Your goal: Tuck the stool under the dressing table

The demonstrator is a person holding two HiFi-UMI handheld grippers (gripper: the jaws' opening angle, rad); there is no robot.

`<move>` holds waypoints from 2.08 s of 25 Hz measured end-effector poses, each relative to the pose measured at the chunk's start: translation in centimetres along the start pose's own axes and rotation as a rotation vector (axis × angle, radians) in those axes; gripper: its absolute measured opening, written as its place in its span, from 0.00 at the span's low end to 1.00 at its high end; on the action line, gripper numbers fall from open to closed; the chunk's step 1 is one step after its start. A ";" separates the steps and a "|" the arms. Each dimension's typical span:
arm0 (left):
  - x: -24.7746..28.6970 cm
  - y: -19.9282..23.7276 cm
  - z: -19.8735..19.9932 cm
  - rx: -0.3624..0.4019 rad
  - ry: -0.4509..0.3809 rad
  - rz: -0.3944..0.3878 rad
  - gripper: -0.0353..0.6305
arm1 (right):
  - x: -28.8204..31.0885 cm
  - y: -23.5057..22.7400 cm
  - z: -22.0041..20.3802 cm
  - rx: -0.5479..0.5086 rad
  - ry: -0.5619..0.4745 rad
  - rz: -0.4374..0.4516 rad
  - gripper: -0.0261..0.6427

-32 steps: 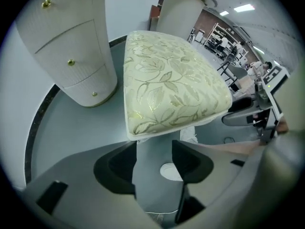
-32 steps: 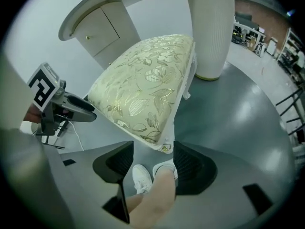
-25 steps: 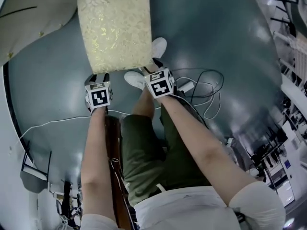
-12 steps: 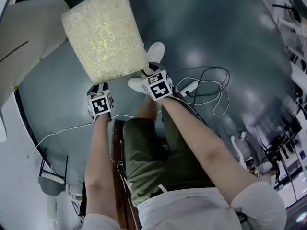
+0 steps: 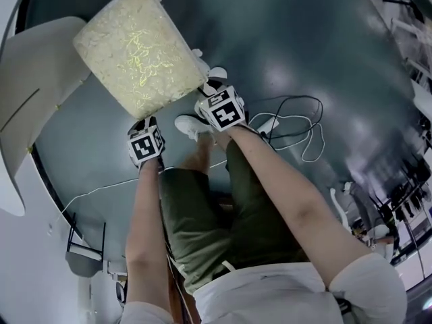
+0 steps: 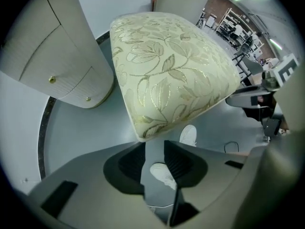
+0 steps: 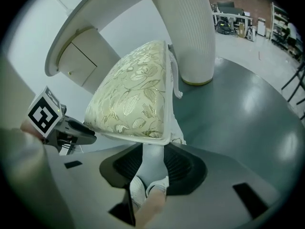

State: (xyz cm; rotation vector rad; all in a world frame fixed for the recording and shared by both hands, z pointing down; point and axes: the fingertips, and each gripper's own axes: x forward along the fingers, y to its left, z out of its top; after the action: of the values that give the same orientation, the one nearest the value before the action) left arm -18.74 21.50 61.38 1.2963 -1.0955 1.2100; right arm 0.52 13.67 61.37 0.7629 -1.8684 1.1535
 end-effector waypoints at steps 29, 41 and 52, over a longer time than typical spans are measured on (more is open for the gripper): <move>-0.4 0.3 9.5 0.136 0.179 -0.039 0.07 | 0.9 -5.3 10.8 -0.058 -0.047 -0.159 0.24; -0.3 -0.3 10.5 0.306 0.224 -0.064 0.06 | 1.2 -5.4 12.1 0.012 -0.111 -0.201 0.22; -0.9 0.7 16.7 0.337 0.176 -0.054 0.06 | 1.8 -5.3 18.6 0.061 -0.195 -0.224 0.18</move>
State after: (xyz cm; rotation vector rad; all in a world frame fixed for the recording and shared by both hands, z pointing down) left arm -18.13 4.83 60.74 1.4286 -0.7459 1.4818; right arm -1.96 -5.55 60.23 1.1228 -1.8543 1.0272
